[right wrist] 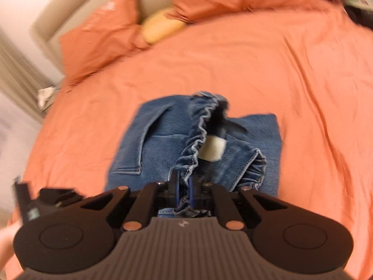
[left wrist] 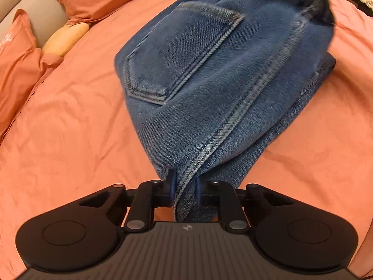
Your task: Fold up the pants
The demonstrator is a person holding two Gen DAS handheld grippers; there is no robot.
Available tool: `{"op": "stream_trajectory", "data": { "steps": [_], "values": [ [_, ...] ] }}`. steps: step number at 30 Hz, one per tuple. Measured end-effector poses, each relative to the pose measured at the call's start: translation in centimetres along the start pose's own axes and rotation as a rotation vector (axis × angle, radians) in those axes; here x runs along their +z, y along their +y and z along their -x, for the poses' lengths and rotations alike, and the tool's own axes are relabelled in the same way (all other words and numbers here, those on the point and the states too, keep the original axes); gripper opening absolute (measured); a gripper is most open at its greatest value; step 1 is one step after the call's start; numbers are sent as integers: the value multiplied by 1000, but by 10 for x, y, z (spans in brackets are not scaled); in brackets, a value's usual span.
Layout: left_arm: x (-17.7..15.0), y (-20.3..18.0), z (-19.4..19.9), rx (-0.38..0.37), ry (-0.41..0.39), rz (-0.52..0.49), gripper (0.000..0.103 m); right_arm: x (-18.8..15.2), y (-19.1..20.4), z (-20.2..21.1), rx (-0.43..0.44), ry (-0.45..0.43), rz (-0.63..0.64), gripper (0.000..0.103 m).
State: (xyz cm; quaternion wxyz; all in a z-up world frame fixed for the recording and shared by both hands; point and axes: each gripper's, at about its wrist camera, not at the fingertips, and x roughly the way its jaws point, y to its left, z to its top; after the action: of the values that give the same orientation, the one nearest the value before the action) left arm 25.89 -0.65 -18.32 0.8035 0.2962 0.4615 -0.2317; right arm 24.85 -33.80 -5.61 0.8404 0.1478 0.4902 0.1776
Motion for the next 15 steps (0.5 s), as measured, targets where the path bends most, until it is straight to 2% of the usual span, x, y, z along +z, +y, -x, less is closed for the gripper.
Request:
{"op": "stream_trajectory", "data": {
  "steps": [5,10,13,15],
  "values": [
    [-9,-1,-5,19,29,-4,16,-45,-8,-6,-44,75,55,1],
    [-13,-10,-9,32,71,-33,16,-86,-30,-32,-47,109,-8,1],
    [-11,-9,-1,-6,79,-40,18,-97,-36,-53,-81,137,-16,1],
    [-10,-1,9,-54,75,3,18,-101,-42,-55,-80,137,-33,1]
  ]
}}
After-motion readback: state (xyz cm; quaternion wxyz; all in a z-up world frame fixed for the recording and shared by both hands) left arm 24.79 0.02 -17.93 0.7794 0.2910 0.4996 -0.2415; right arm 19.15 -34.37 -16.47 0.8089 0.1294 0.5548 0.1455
